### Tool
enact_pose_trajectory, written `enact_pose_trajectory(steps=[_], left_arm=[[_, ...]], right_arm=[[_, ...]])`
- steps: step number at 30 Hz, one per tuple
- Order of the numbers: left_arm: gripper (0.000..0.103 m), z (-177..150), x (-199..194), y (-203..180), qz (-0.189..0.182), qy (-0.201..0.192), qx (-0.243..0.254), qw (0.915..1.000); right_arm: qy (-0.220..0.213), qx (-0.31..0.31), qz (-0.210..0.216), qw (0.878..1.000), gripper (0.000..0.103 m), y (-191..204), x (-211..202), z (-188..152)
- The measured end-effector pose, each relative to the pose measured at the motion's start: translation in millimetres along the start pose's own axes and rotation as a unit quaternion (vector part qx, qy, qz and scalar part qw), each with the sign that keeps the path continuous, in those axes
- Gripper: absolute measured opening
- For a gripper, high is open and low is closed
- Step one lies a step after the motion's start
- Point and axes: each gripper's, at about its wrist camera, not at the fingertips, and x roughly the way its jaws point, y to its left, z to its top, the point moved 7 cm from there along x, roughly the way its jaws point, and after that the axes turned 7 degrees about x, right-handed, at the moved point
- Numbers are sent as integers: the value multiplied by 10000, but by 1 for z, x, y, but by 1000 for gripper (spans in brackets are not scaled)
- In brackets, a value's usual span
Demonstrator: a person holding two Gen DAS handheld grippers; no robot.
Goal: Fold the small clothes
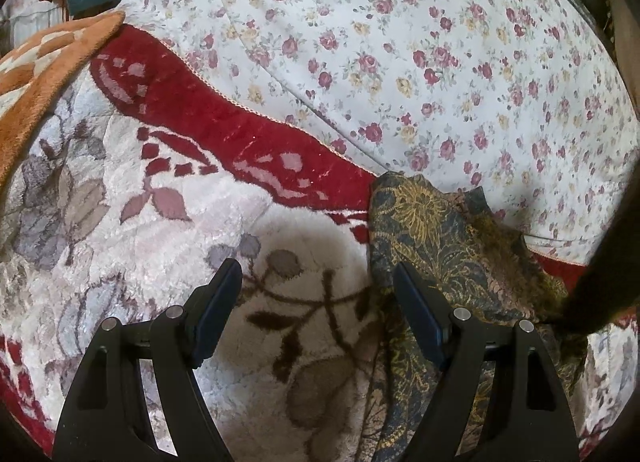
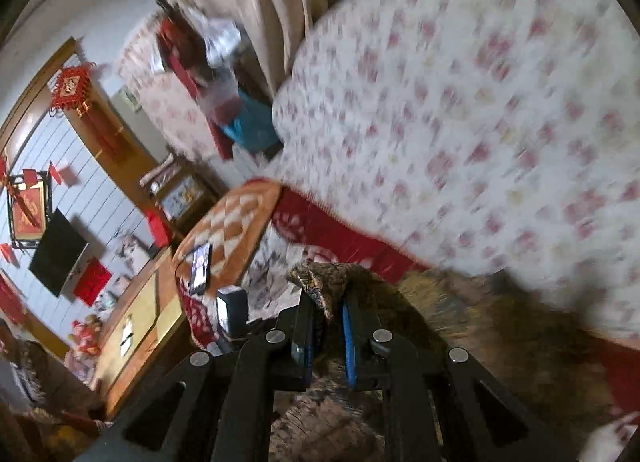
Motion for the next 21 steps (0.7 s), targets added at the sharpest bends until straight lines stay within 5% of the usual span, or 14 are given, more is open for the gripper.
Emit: enact_pose_trajectory(steps=[9, 12, 16, 21], left_arm=[[79, 3, 10, 6, 34, 74, -12, 10000], [79, 2, 20, 4, 25, 184, -3, 9998], [79, 1, 20, -4, -78, 166, 137, 9997], [79, -1, 16, -22, -193, 96, 394, 9990]], right_arm=[[1327, 591, -331, 9888, 11, -93, 185, -5], [1437, 919, -894, 9813, 13, -129, 211, -1], [855, 1139, -923, 9855, 55, -142, 171, 7], [369, 793, -1129, 9898, 56, -135, 61, -24]])
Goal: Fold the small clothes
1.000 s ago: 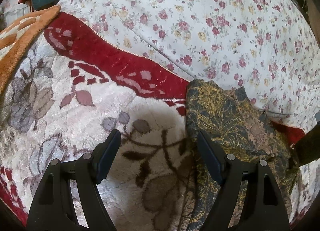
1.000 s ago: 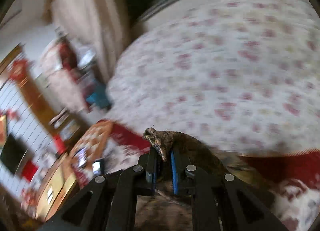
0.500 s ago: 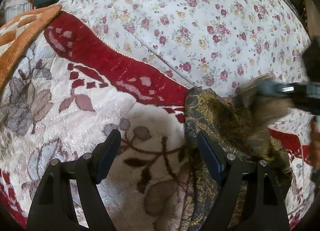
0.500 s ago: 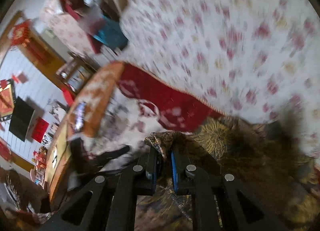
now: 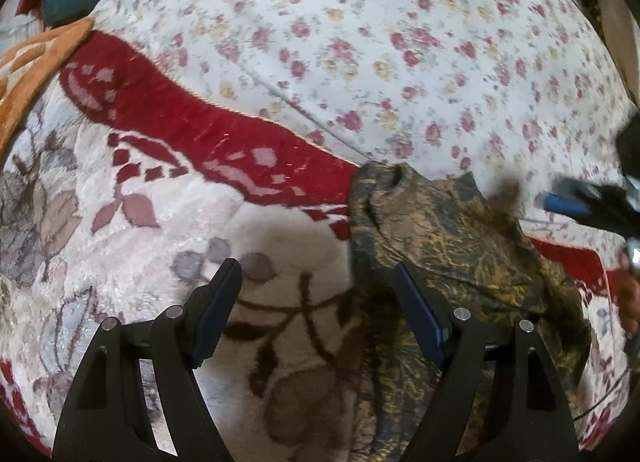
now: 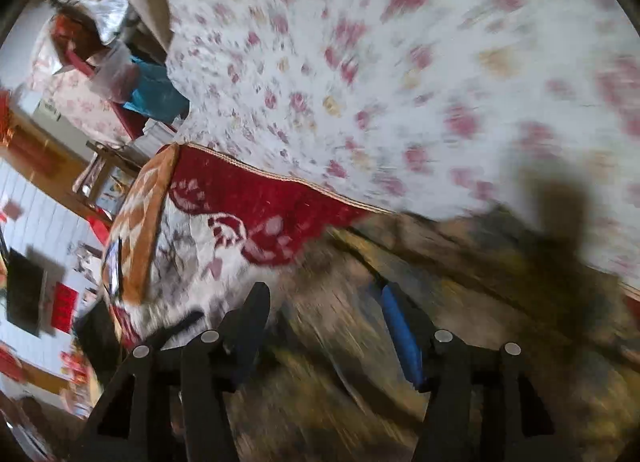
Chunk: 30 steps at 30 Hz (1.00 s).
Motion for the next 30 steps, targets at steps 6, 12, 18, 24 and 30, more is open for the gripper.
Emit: enact_pose_trajectory(steps=[6, 12, 18, 24, 30], left_arm=[[79, 2, -3, -26, 41, -162, 618, 9980], [79, 16, 17, -30, -410, 101, 519, 9978], [79, 32, 35, -6, -45, 142, 289, 9995], [79, 35, 30, 27, 315, 91, 17, 9995], [79, 39, 26, 50, 269, 54, -321, 9991]], right_arm=[[-741, -98, -1331, 9883, 74, -73, -121, -55], [-578, 152, -1650, 9845, 75, -117, -148, -106], [-554, 82, -752, 9956, 75, -71, -100, -116], [-516, -864, -243, 9946, 75, 31, 5, -68], [4, -1967, -1068, 9746, 54, 72, 119, -56]])
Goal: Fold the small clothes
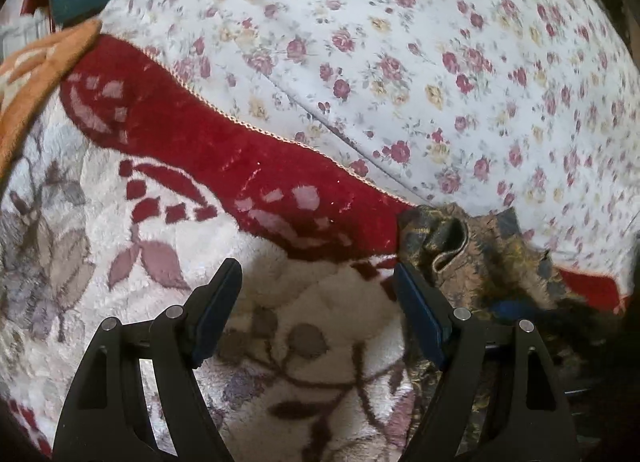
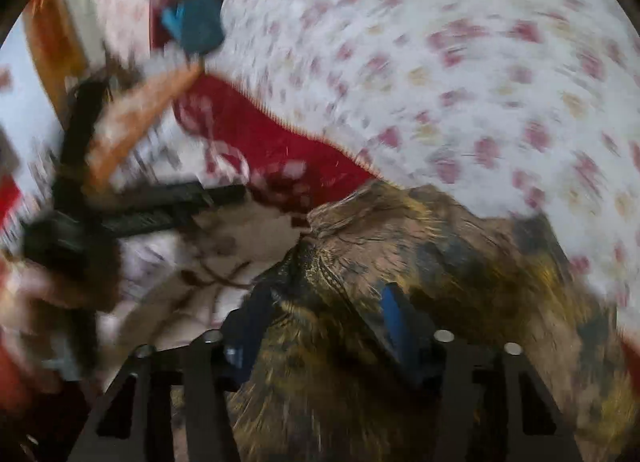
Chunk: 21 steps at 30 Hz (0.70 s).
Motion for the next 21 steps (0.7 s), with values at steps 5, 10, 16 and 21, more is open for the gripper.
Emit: enact_pose_trajectory(steps=[5, 10, 16, 21], left_arm=[[79, 3, -2, 3, -32, -35, -88, 9999], [79, 3, -2, 2, -65, -31, -139, 9999], [79, 5, -7, 4, -92, -101, -197, 9997], [79, 9, -15, 12, -107, -199, -339, 9992]], right_arm=[[240, 217, -314, 9990, 48, -25, 32, -3], [183, 481, -312, 9982, 17, -50, 29, 1], [-32, 1150, 531, 9919, 2, -55, -13, 3], [158, 1286, 2138, 9683, 2, -18, -68, 1]])
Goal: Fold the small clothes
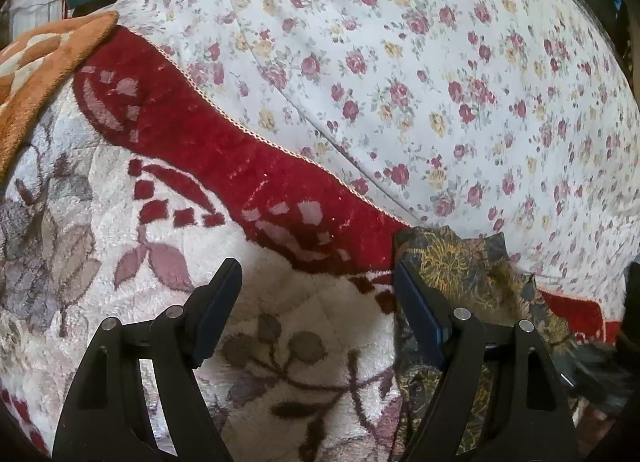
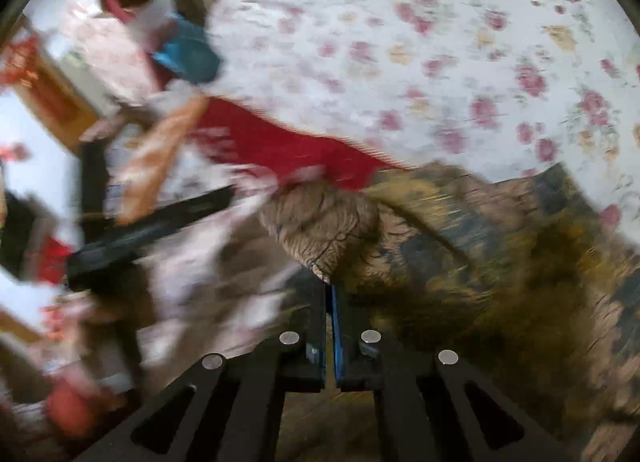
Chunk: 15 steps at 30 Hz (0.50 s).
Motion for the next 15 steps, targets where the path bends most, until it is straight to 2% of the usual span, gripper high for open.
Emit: enact_pose_trajectory(steps=[2, 3, 5, 9, 10, 12, 13, 14, 15], left_arm=[[79, 2, -4, 3, -28, -61, -89, 9999], [79, 3, -5, 4, -28, -80, -115, 9999], [79, 3, -5, 5, -24, -88, -130, 9999], [79, 1, 0, 0, -59, -3, -1, 10000], [79, 0, 2, -2, -36, 24, 71, 10000], [79, -1, 3, -6, -36, 64, 178, 9998], [79, -2, 3, -9, -76, 76, 243, 9996], [79, -2, 3, -11, -90, 76, 271, 9996], [79, -2, 2, -13, -92, 69, 305, 9995]], right_arm=[[335, -168, 799, 9961, 2, 32, -12, -6], [361, -281, 856, 9953, 2, 40, -15, -7], [349, -479, 631, 9962, 2, 44, -15, 1], [210, -338, -707, 9967, 2, 0, 18, 35], [139, -170, -803, 9965, 2, -10, 22, 39], [249, -97, -597, 9979, 3, -11, 18, 30], [276, -282, -635, 9972, 11, -6, 14, 22], [267, -493, -727, 9958, 36, -2, 9, 12], [250, -764, -861, 9930, 53, 5, 4, -1]])
